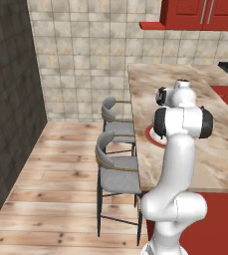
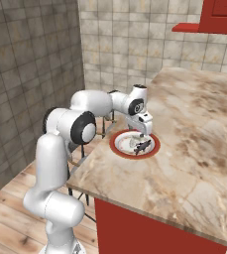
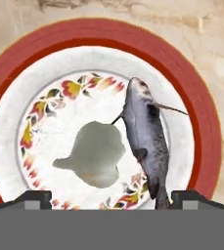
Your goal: Take the cheese, fish, and garlic from the fridge and place them on the plate on the dining counter to create an appetizer plate.
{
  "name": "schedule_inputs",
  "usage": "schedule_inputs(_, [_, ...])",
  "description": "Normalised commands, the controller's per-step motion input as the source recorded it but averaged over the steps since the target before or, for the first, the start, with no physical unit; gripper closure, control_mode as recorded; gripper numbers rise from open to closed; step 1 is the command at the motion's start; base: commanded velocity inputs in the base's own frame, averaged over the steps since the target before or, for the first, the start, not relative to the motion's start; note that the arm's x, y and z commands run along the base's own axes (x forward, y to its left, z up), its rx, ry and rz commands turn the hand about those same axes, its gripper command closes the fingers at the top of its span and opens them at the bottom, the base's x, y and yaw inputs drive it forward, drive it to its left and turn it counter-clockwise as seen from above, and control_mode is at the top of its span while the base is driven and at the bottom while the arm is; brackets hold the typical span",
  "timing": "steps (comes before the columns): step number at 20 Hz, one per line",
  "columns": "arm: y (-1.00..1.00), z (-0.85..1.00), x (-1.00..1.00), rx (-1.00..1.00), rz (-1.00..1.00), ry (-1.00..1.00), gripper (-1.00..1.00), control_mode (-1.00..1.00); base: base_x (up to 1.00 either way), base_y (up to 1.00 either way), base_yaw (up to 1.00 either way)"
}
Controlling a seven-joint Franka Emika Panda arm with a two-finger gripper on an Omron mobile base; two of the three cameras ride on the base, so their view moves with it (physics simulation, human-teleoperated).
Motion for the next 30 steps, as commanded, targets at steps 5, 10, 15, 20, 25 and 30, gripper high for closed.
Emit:
schedule_inputs(5, [0.27,0.92,-0.94,-0.03,0.0,-0.27,-1.0,-1.0,0.0,0.0,0.0])
schedule_inputs(10, [0.47,0.97,-1.0,-0.01,0.0,-0.22,-1.0,-1.0,0.0,0.0,0.0])
schedule_inputs(15, [0.52,1.0,-1.0,0.0,0.0,-0.07,-1.0,-1.0,0.0,0.0,0.0])
schedule_inputs(20, [0.47,0.87,-1.0,0.0,0.0,0.01,-1.0,-1.0,0.0,0.0,0.0])
schedule_inputs(25, [0.57,0.56,-0.99,-0.03,0.0,0.08,-1.0,-1.0,0.0,0.0,0.0])
schedule_inputs(30, [0.32,0.28,-0.9,-0.05,0.01,0.21,-1.0,-1.0,0.0,0.0,0.0])
